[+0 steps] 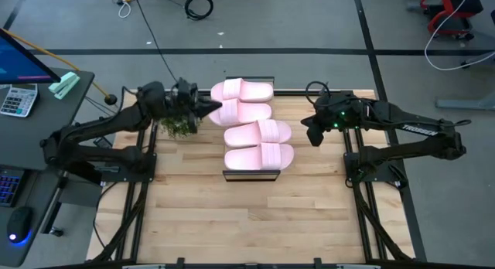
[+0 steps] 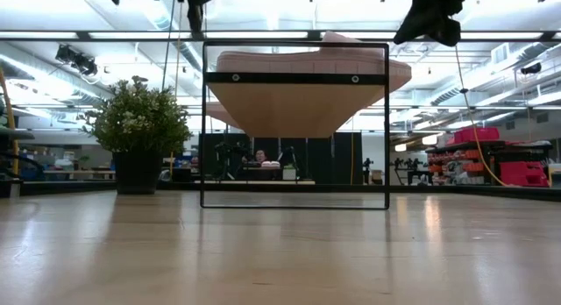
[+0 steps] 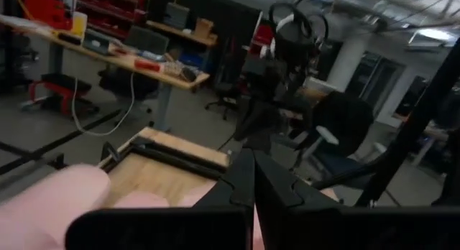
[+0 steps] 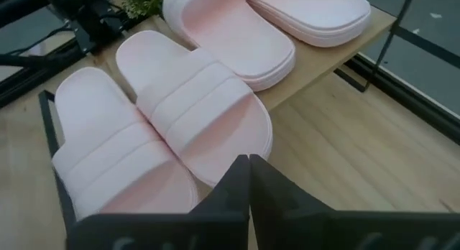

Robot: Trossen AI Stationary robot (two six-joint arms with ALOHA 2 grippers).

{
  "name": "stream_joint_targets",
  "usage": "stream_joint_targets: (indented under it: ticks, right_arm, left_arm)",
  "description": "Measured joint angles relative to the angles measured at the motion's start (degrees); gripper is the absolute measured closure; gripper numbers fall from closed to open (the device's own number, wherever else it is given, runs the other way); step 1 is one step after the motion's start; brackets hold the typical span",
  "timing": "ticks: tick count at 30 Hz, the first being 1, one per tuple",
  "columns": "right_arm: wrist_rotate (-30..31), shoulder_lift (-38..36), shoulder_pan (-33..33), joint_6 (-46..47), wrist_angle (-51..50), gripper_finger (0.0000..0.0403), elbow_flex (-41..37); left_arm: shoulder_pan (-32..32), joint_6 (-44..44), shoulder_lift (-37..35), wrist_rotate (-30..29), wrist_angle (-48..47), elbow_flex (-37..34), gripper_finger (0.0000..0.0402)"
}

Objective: Pick and place slides into the shelf
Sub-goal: Return to Home Position

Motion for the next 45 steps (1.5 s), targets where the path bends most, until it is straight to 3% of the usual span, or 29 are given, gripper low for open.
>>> stream_joint_targets:
  ticks: [8,12,17,27,39,45]
  right_arm:
    - [-2.2,0.1,0.0,-1.9,0.1,0.0400,0.0]
    - [-3.7,1.1,0.0,-1.9,0.4,0.0401,0.0]
    - [-6.1,3.2,0.0,-1.9,1.9,0.0401,0.0]
    - [-6.4,4.3,-0.5,0.1,2.5,0.0403,0.0]
    - [-6.4,4.3,-0.5,4.5,2.5,0.0403,0.0]
    - [-6.4,4.3,-0.5,4.6,2.3,0.0403,0.0]
  left_arm:
    - [-14.5,2.0,-2.0,-18.4,-2.2,-0.1,0.0397]
    - [-18.7,5.3,-5.6,-23.5,-0.6,-0.1,0.0398]
    - [-18.3,9.1,-15.6,-25.7,-0.3,-3.6,0.0399]
    - [-17.2,5.8,-32.8,-30.3,-0.2,-18.0,0.0400]
    - [-18.5,0.5,-36.4,-30.7,17.3,-33.7,0.0401]
    - [-20.2,0.8,-38.6,-31.8,18.6,-36.3,0.0401]
